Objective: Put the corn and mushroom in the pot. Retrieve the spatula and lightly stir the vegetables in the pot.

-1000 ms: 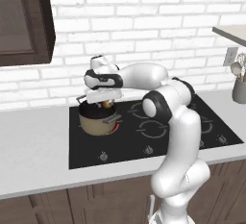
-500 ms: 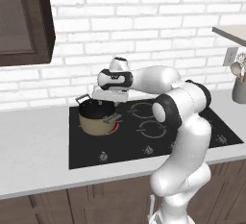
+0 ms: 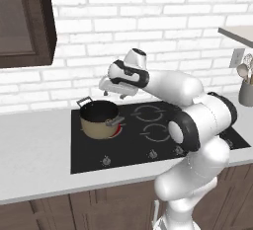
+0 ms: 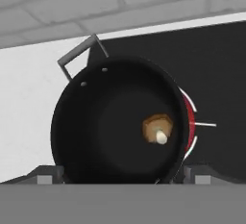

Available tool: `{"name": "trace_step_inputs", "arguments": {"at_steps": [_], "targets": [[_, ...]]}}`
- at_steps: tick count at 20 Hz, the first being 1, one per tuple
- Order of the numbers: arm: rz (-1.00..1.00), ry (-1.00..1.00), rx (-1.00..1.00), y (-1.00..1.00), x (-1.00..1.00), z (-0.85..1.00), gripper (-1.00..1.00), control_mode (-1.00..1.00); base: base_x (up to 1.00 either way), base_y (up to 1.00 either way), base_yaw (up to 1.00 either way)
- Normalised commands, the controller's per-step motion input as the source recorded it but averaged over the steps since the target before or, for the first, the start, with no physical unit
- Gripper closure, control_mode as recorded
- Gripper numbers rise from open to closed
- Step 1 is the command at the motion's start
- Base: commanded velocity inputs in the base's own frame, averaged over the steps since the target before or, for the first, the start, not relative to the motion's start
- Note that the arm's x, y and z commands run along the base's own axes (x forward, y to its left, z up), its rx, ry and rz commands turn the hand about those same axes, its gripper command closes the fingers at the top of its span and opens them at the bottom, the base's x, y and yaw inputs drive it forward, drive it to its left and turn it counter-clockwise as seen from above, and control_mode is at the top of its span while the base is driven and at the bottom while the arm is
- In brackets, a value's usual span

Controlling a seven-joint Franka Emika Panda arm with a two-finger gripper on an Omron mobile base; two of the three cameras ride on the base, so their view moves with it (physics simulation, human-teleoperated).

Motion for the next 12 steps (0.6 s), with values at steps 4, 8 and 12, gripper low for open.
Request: {"name": "trace_step_inputs", "arguments": {"at_steps": [4, 8, 12], "targets": [[-0.10, -0.09, -0.05, -0.91, -1.00, 0.77, -1.00, -1.00, 0.00, 0.00, 0.00], [-0.18, 0.00, -0.04, -1.00, -0.87, 0.45, -1.00, -1.00, 0.00, 0.00, 0.00], [-0.19, 0.02, 0.00, -1.00, -0.82, 0.20, -1.00, -1.00, 0.00, 0.00, 0.00]]}}
